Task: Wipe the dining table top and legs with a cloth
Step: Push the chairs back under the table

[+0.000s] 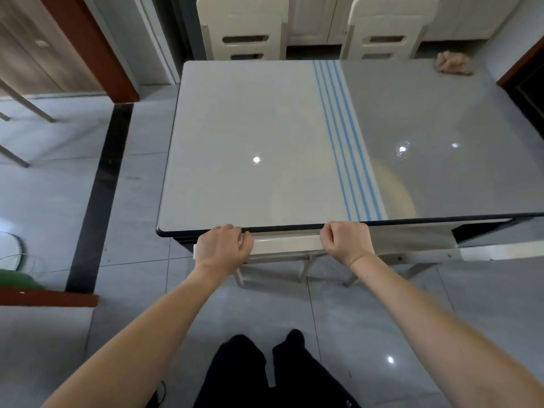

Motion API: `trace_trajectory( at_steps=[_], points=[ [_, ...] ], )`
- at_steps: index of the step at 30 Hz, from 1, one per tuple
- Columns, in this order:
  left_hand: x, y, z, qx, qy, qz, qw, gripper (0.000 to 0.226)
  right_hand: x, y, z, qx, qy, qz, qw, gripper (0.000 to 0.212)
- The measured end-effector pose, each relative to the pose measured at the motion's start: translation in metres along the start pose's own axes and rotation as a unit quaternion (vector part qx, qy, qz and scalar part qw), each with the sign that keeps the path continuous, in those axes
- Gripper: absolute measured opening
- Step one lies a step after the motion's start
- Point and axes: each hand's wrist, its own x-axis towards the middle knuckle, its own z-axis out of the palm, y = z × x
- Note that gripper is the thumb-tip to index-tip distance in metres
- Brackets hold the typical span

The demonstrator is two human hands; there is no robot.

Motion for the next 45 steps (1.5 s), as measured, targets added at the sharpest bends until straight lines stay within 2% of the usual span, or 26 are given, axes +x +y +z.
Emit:
trace_trajectory(
  at_steps=[4,7,10,13,15,17,19,22,25,26,28,31,35,37,39,41,45],
  points=[
    [-0.005,-0.001,-0.002,-0.008,-0.005,0.002,1.0,0.038,-0.004,-0.003,-0.002,0.025,0.003,0.009,1.0,0.038],
    [-0.008,0.0,-0.002,-0.033,-0.017,-0.012,0.999,0.036,-0.015,-0.007,-0.001,0.084,0.076,0.059,0.992,0.033],
    [-0.011,-0.003,-0.006,-0.082,0.003,0.003,0.997,0.027,-0.044,-0.018,0.005,0.194,0.152,0.13,0.96,0.016],
    [-0.012,-0.017,-0.009,-0.191,0.011,0.067,0.979,0.012,-0.09,-0.037,0.005,0.248,0.174,0.175,0.937,0.036],
    [-0.015,-0.026,-0.009,-0.213,0.027,0.173,0.961,0.015,-0.126,-0.048,0.012,0.28,0.172,0.245,0.912,0.036],
    [-0.02,-0.028,-0.008,-0.217,0.049,0.284,0.933,0.022,-0.163,-0.059,0.023,0.342,0.185,0.358,0.849,0.025],
    [-0.024,-0.018,-0.007,-0.217,0.046,0.353,0.909,0.025,-0.202,-0.071,0.03,0.406,0.221,0.459,0.759,0.014],
    [-0.026,0.016,0.0,-0.202,-0.044,0.412,0.887,0.025,-0.264,-0.083,0.038,0.464,0.289,0.553,0.629,0.018],
    [-0.024,0.062,0.019,-0.105,-0.113,0.478,0.865,0.031,-0.328,-0.09,0.054,0.486,0.311,0.624,0.527,0.022],
    [-0.026,0.077,0.03,-0.101,-0.152,0.488,0.854,0.03,-0.347,-0.092,0.061,0.484,0.319,0.649,0.493,0.022],
    [-0.037,0.108,0.051,-0.134,-0.279,0.467,0.828,0.019,-0.384,-0.094,0.075,0.48,0.336,0.686,0.43,0.021],
    [-0.064,0.154,0.085,-0.151,-0.403,0.404,0.807,0.008,-0.431,-0.089,0.093,0.474,0.352,0.719,0.368,0.021],
    [-0.103,0.201,0.124,-0.209,-0.473,0.3,0.802,0.015,-0.477,-0.061,0.102,0.465,0.35,0.75,0.315,0.022],
    [-0.11,0.214,0.139,-0.193,-0.489,0.253,0.812,0.027,-0.493,-0.04,0.103,0.463,0.342,0.766,0.285,0.019],
    [-0.112,0.225,0.147,-0.167,-0.492,0.242,0.819,0.03,-0.502,-0.018,0.099,0.47,0.334,0.771,0.272,0.018],
    [-0.107,0.241,0.144,-0.16,-0.485,0.232,0.828,0.026,-0.501,0.009,0.089,0.476,0.333,0.764,0.28,0.02],
    [-0.09,0.274,0.149,-0.161,-0.47,0.201,0.844,0.02,-0.488,0.064,0.063,0.495,0.338,0.732,0.324,0.018]
  ],
)
